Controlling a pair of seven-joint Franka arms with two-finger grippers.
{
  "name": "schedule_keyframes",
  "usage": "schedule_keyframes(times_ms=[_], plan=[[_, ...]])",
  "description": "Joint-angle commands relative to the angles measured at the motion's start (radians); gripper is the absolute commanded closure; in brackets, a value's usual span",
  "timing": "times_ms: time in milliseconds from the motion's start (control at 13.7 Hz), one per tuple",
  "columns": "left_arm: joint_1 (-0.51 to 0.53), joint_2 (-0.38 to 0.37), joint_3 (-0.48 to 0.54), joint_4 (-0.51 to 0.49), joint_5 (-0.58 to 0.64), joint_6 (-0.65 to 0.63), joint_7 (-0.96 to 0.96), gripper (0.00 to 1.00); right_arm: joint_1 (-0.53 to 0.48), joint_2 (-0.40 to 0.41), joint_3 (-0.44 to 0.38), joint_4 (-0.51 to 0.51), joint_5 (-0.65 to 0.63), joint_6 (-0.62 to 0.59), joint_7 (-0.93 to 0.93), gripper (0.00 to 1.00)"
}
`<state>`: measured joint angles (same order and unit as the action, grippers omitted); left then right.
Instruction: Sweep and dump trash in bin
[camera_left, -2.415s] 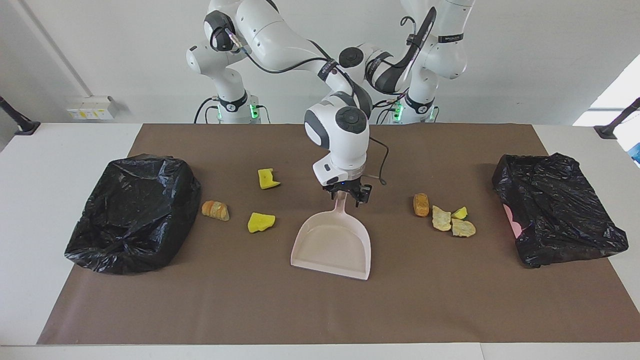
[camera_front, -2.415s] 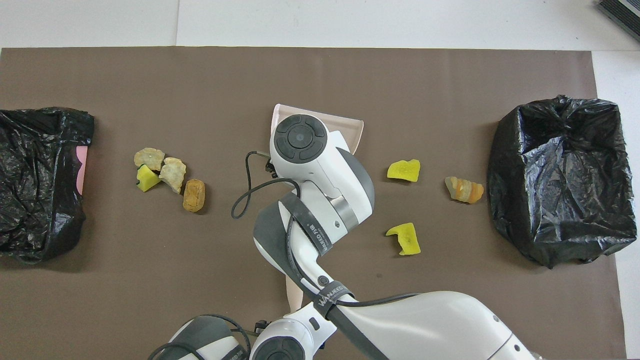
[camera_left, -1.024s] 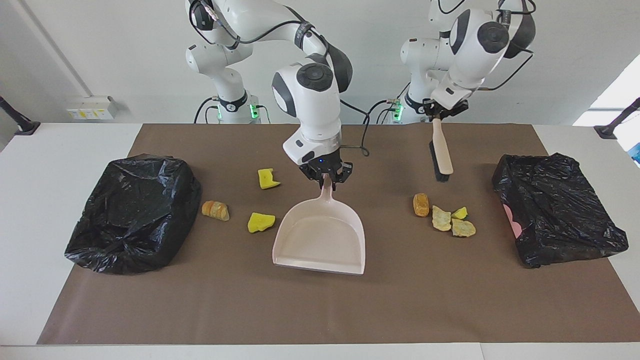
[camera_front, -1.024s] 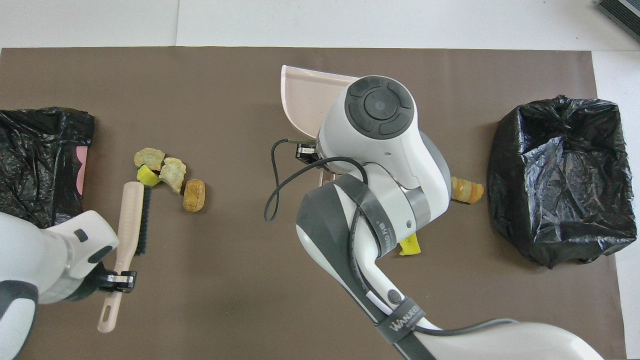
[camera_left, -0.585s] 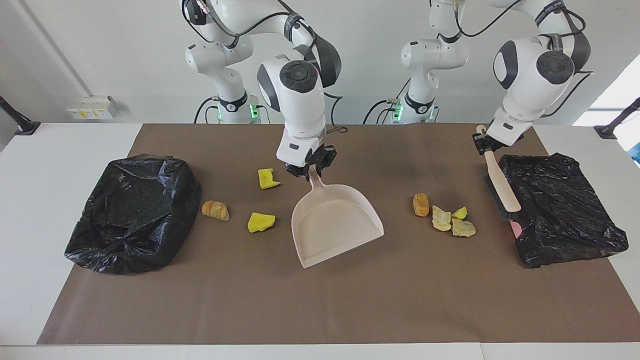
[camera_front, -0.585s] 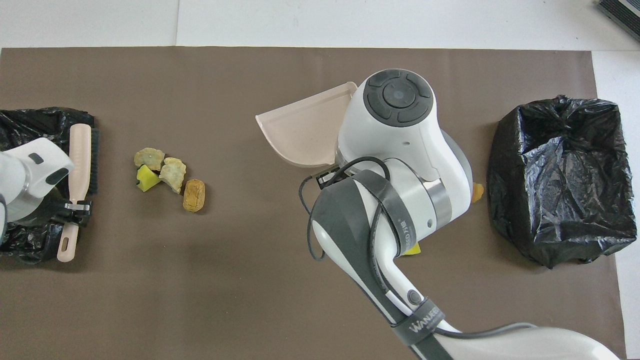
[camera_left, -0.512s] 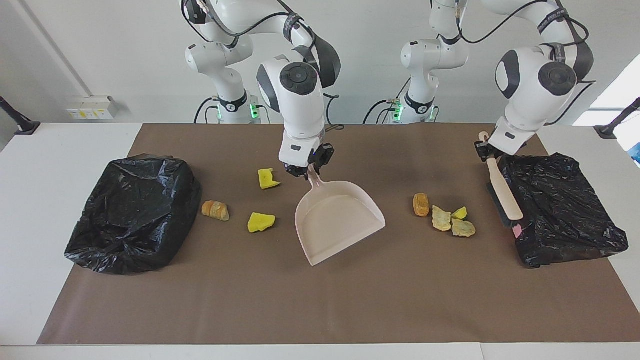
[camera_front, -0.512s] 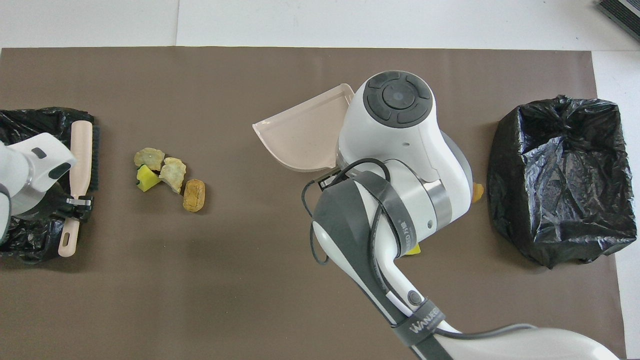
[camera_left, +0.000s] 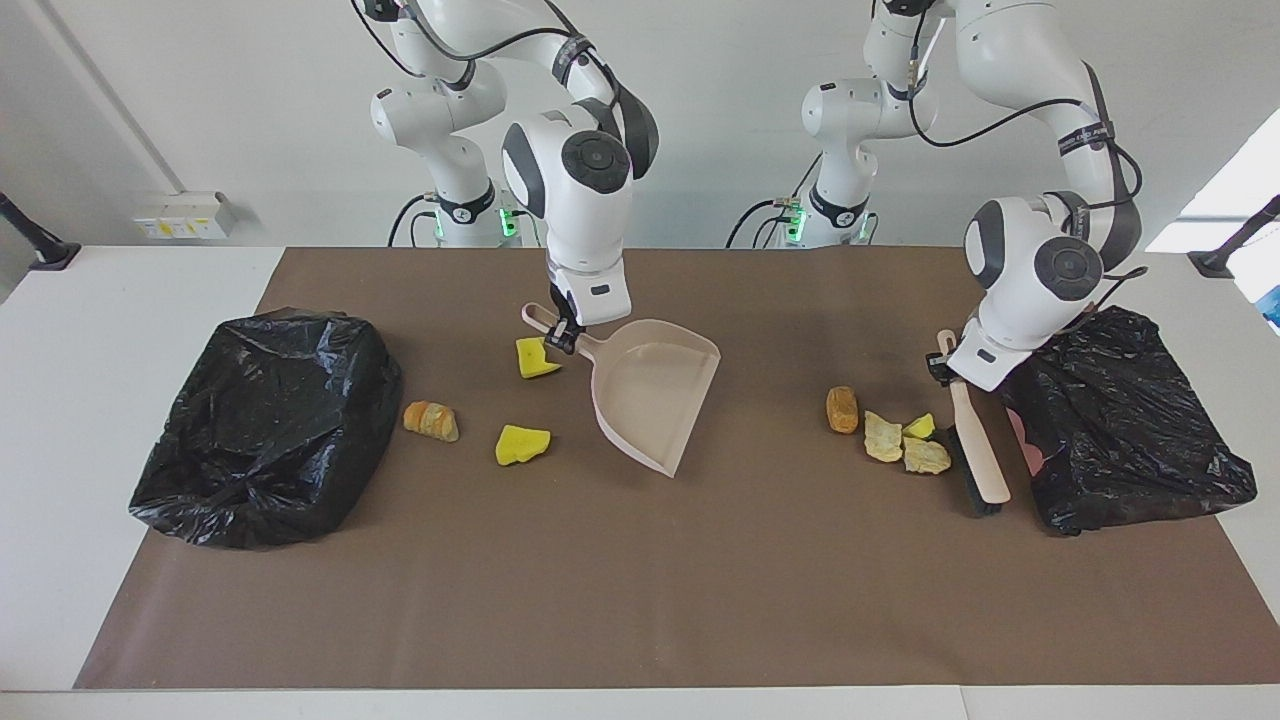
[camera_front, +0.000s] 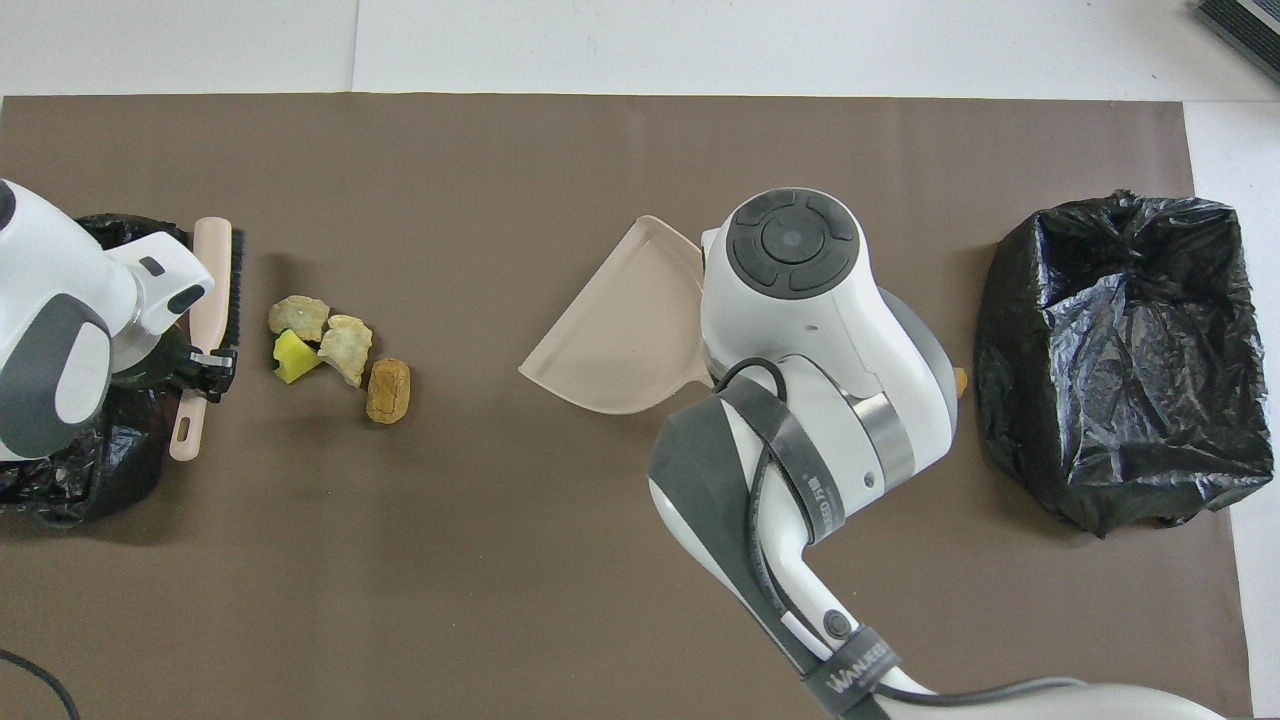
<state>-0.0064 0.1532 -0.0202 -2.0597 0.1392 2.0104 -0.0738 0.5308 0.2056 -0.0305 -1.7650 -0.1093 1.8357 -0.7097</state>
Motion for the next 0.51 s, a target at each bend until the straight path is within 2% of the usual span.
schedule_keyframes(times_ms=[0, 146, 293, 439], plan=[[-0.013, -0.104, -0.01, -0.15, 0.013, 0.056, -0.037, 1.0, 0.0, -0.029, 0.007, -0.12, -0.029, 0.117, -0.188, 1.0], [-0.053, -0.142, -0.01, -0.216, -0.007, 0.065, -0.04, 1.0, 0.029, -0.031, 0.007, -0.158, -0.029, 0.141, -0.223, 1.0], [-0.107, -0.155, -0.01, -0.234, -0.076, 0.065, -0.082, 1.0, 0.063, -0.017, 0.007, -0.171, -0.029, 0.161, -0.22, 1.0], [-0.174, -0.168, -0.01, -0.252, -0.093, 0.064, -0.109, 1.0, 0.093, 0.012, 0.006, -0.174, -0.03, 0.204, -0.183, 1.0]])
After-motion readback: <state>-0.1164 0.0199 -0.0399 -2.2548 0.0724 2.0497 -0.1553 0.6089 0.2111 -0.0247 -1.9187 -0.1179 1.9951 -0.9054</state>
